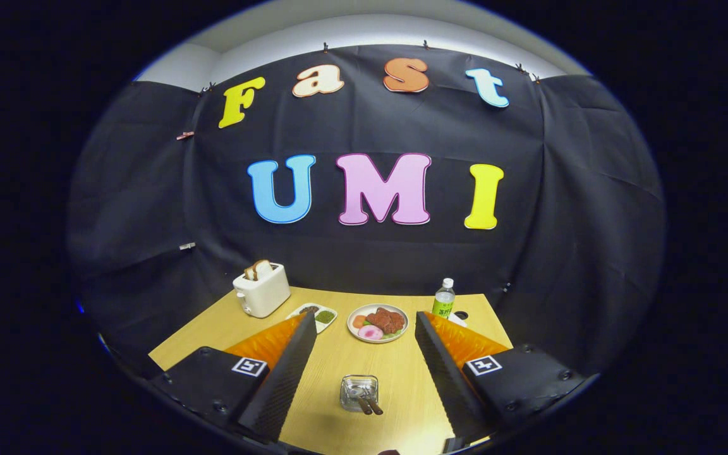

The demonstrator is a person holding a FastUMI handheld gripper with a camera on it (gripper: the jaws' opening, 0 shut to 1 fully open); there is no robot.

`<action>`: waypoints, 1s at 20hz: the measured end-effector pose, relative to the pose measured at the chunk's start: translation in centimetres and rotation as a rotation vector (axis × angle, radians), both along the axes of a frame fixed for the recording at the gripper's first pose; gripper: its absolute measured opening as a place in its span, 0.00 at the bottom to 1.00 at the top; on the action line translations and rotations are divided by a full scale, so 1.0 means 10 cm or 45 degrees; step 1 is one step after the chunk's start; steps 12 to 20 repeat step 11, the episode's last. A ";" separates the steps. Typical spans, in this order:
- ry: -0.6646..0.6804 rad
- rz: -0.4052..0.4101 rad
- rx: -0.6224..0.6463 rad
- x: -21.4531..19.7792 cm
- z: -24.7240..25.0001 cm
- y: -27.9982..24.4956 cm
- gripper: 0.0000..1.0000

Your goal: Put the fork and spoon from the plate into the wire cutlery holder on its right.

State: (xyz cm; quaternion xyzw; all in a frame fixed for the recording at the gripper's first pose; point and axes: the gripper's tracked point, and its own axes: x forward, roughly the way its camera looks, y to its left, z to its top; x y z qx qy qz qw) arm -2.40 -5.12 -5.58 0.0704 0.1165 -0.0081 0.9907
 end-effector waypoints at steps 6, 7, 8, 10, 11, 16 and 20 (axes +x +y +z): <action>-0.006 -0.034 -0.027 -0.08 -0.01 -0.17 0.98; -0.002 -0.037 -0.026 -0.09 -0.03 -0.20 0.98; 0.004 -0.040 -0.027 -0.10 -0.05 -0.23 0.98; 0.008 -0.043 -0.026 -0.13 -0.07 -0.28 0.98; 0.005 -0.047 -0.027 -0.14 -0.06 -0.30 0.98; 0.005 -0.047 -0.027 -0.14 -0.06 -0.30 0.98; 0.005 -0.047 -0.027 -0.14 -0.06 -0.30 0.98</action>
